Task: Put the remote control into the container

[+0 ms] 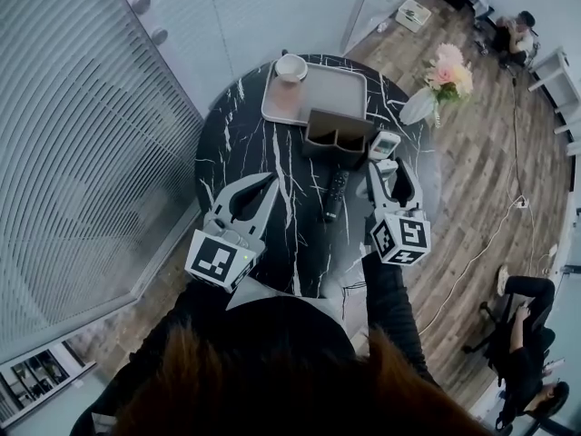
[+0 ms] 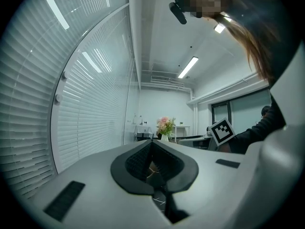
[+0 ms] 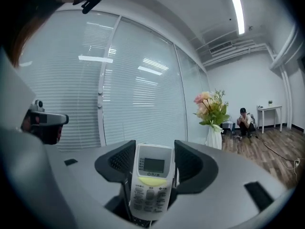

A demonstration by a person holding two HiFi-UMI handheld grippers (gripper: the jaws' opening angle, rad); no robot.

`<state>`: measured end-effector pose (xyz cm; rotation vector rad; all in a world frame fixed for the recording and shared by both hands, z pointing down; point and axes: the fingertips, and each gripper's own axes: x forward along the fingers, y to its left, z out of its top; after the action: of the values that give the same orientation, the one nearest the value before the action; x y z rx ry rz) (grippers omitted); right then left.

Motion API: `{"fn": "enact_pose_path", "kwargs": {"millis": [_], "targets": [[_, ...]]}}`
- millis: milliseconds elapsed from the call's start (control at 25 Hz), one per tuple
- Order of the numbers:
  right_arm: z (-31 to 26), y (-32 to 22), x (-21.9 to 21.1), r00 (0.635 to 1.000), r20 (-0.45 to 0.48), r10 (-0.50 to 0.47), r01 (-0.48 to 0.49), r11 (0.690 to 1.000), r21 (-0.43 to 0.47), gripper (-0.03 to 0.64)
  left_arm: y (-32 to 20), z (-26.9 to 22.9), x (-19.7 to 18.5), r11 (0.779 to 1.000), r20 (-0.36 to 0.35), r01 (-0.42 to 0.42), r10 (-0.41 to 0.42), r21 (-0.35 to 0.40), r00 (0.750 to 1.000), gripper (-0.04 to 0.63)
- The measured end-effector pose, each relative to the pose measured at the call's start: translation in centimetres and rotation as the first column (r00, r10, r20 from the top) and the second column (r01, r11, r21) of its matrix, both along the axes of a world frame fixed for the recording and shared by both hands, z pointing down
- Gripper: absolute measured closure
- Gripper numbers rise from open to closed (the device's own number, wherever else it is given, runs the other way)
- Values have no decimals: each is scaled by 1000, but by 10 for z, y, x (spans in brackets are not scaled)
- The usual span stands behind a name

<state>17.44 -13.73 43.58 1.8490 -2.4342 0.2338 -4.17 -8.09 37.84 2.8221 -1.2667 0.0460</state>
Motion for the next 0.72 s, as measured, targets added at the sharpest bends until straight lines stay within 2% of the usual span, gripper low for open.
{"fn": "enact_pose_path", "kwargs": {"millis": [280,720], "targets": [[-33,-21,-11,1000,28,-8,6,996,88,364,-1,1,-6,1000,-2,14,-14,-3,1000,598],[-46,-66,-38,999,44,-15,9,991,131,364,-16,1,-21,1000,7,25,-25,-5,1000,598]]}}
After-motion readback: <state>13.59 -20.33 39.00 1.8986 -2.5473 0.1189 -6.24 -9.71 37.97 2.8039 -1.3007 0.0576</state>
